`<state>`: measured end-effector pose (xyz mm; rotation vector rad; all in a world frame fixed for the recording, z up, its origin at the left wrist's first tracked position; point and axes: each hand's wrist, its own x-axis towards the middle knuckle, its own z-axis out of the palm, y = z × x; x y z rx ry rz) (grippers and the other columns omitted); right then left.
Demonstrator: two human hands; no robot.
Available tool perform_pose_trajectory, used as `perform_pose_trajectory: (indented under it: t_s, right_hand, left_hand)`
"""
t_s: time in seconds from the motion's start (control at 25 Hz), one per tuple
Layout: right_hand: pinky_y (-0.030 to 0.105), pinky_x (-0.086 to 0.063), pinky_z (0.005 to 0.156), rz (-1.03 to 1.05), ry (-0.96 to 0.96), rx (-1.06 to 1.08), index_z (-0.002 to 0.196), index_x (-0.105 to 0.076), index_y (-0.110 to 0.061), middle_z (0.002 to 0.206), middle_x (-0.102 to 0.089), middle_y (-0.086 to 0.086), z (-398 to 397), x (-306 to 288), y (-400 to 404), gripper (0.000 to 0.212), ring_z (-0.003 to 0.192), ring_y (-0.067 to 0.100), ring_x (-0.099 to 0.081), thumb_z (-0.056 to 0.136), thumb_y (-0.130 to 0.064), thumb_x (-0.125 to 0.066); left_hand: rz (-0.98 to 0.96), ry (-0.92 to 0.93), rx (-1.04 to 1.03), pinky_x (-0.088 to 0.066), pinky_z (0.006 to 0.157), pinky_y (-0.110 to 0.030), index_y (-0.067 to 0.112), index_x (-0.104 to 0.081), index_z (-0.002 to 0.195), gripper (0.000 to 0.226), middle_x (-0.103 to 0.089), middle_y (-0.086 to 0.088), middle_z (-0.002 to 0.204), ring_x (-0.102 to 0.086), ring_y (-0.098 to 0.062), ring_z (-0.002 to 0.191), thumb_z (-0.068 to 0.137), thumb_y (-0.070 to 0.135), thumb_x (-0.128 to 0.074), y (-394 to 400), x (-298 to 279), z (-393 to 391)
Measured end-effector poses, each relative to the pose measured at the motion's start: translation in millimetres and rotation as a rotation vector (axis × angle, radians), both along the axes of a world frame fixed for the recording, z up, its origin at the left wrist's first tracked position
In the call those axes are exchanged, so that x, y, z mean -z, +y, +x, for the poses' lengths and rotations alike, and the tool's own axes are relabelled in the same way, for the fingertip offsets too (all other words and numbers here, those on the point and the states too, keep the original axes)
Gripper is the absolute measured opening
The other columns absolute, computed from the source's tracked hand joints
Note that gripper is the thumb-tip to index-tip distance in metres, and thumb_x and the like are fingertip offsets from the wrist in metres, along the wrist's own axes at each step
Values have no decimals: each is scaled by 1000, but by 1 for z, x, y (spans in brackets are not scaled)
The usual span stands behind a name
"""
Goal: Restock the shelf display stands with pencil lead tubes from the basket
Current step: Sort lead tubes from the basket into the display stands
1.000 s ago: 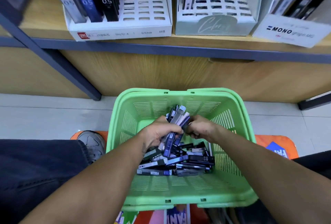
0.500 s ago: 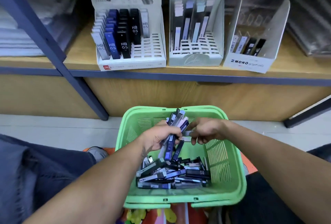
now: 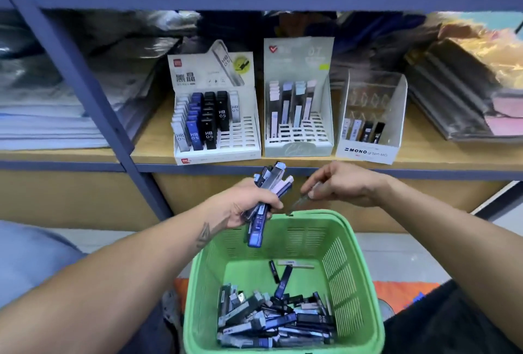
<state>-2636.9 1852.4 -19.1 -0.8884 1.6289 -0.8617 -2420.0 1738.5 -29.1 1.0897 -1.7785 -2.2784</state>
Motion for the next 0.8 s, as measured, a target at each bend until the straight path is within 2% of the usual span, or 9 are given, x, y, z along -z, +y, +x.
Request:
perform_pose_trajectory:
  t_s: [0.16, 0.24, 0.32, 0.4, 0.52, 0.6, 0.68, 0.8]
  right_hand:
    - [24, -55, 80, -143, 100, -70, 97, -79, -4, 101, -75, 20, -3, -36, -1, 23, 87, 16, -69, 87, 11, -65]
    - [33, -55, 93, -192, 58, -91, 101, -78, -4, 110, -72, 25, -4, -51, -2, 23, 95, 22, -66, 89, 10, -64]
    - [41, -50, 100, -262, 82, -110, 104, -77, -3, 113, -70, 27, -5, -64, -5, 23, 100, 26, -65, 91, 10, -63]
    - [41, -52, 97, -348, 129, -107, 106, -73, -3, 109, -73, 22, -5, -77, -11, 27, 99, 25, -68, 88, 15, -64]
    - [36, -54, 91, -440, 170, -74, 103, -72, -5, 101, -76, 18, -4, -97, -22, 29, 94, 24, -72, 83, 16, -69]
    - [31, -57, 87, -478, 191, -56, 105, -76, -10, 99, -76, 17, -2, -109, -31, 31, 92, 22, -72, 84, 12, -70]
    - [27, -57, 85, -517, 159, -43, 112, -77, -15, 98, -77, 13, 5, -119, -41, 35, 92, 21, -73, 87, 8, -70]
    - [28, -58, 80, -597, 194, 16, 115, -75, -16, 90, -78, 4, 20, -125, -60, 34, 83, 18, -74, 88, 4, -71]
  left_hand:
    - [-7, -9, -87, -52, 46, -23, -1, -61, 84, 15, -62, -14, 62, -60, -19, 46, 79, -12, -69, -6, -30, -3]
    - [-63, -31, -112, -51, 45, -23, -3, -62, 91, 18, -64, -14, 61, -61, -18, 45, 77, -11, -71, -10, -49, -8]
    - [-152, -18, -146, -51, 47, -24, -4, -65, 88, 20, -64, -15, 59, -61, -20, 46, 72, -12, -74, -14, -69, -12]
    - [-253, -22, -192, -51, 50, -26, 1, -67, 79, 21, -64, -14, 61, -62, -21, 49, 66, -11, -78, -21, -87, -15]
    - [-386, -39, -226, -52, 57, -29, -1, -71, 90, 32, -67, -18, 73, -65, -24, 62, 62, -3, -86, -30, -105, -18]
    - [-362, 18, -235, -54, 60, -31, -4, -70, 91, 34, -69, -22, 75, -68, -26, 65, 61, -8, -85, -37, -116, -20]
    - [-330, 77, -280, -56, 60, -32, 1, -68, 78, 24, -67, -18, 66, -66, -25, 55, 62, -13, -79, -48, -128, -21]
    - [-285, 93, -352, -58, 59, -32, 3, -66, 78, 16, -66, -15, 64, -64, -23, 52, 71, -10, -74, -73, -143, -15]
